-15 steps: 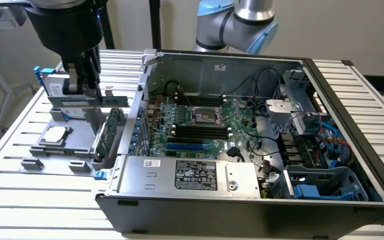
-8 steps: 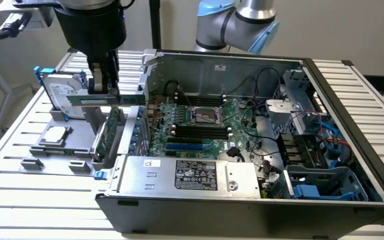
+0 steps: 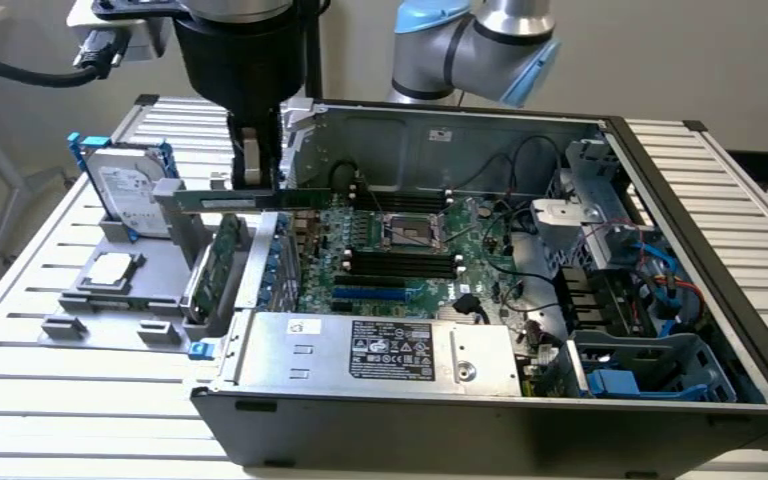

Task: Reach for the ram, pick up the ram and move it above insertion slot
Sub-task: 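Pick up the ram and move it above insertion slot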

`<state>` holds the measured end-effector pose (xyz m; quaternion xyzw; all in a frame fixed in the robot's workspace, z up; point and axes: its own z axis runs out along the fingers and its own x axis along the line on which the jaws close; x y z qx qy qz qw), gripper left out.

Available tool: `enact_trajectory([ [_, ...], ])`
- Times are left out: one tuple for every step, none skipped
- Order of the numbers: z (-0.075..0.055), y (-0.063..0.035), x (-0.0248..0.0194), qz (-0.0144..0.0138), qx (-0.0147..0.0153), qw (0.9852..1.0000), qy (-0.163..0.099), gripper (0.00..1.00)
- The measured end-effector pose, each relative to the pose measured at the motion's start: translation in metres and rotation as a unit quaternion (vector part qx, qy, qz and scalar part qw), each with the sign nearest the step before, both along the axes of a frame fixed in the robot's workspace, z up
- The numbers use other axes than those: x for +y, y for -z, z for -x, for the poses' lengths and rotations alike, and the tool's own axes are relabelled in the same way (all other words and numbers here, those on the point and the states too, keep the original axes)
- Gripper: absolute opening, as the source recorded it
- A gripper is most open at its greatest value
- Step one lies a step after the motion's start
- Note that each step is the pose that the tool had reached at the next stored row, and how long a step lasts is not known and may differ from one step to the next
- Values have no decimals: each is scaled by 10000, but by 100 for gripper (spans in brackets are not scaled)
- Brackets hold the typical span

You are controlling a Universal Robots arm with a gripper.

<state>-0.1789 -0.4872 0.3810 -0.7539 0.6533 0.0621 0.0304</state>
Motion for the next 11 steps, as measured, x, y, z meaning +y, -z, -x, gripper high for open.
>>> enact_trajectory([
  [-44,0,0,-2,0,10000,-5,14],
  [-86,0,0,-3,0,10000,-9,14],
  [-131,0,0,-4,0,10000,-14,14],
  [-174,0,0,-5,0,10000,-19,14],
  [-221,0,0,-6,0,10000,-25,14],
  [-264,0,0,-6,0,10000,-30,14],
  [-307,0,0,-7,0,10000,-35,14],
  [-350,0,0,-7,0,10000,-39,14],
  [-393,0,0,-7,0,10000,-45,14],
  [-435,0,0,-7,0,10000,-50,14],
  [-483,0,0,-7,0,10000,-55,14],
])
